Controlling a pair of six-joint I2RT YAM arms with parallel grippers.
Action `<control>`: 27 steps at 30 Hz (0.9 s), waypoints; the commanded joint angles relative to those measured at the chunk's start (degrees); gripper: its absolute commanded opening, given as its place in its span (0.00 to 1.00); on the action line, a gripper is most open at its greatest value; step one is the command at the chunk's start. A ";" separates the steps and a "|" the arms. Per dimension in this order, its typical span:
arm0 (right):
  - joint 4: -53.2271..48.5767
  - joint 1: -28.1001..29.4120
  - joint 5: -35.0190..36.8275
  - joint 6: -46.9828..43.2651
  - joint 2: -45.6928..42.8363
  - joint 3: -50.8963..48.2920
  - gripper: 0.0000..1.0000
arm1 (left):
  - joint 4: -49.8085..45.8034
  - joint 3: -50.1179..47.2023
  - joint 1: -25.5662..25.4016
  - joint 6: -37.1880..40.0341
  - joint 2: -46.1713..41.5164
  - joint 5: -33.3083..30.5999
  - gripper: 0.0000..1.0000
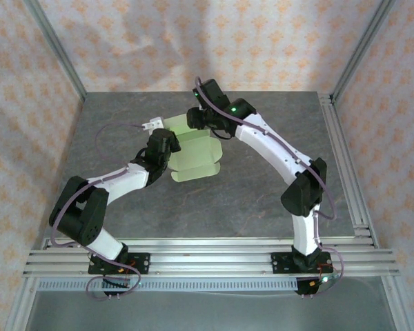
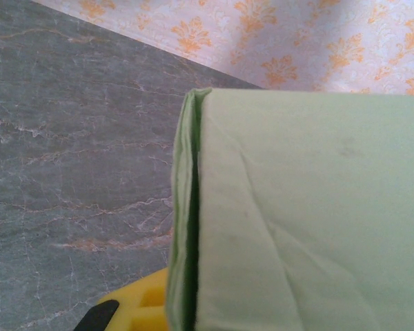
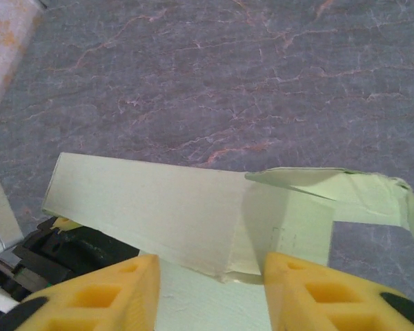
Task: Fold the paper box
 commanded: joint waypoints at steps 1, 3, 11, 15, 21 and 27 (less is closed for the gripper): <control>-2.75 0.17 1.85 1.40 0.88 3.07 0.40 | 0.14 -0.29 0.09 0.58 -2.01 -1.89 0.00; -3.13 0.08 2.13 1.67 1.40 3.74 0.38 | 0.14 -0.48 0.08 0.70 -2.20 -1.93 0.00; -2.74 -0.27 1.11 3.24 2.95 5.30 0.28 | -0.44 -0.35 0.05 1.07 -2.28 -1.06 0.00; -2.52 -0.45 1.18 4.11 3.09 5.51 0.24 | -1.21 -0.25 0.04 1.64 -2.53 -1.17 0.00; -2.94 -0.97 1.54 6.22 3.48 5.58 0.26 | -1.06 -0.64 0.04 2.03 -3.00 -1.37 0.00; -3.45 -0.98 0.54 7.19 4.31 6.66 0.16 | -1.44 -0.34 0.12 2.35 -3.17 -1.36 0.00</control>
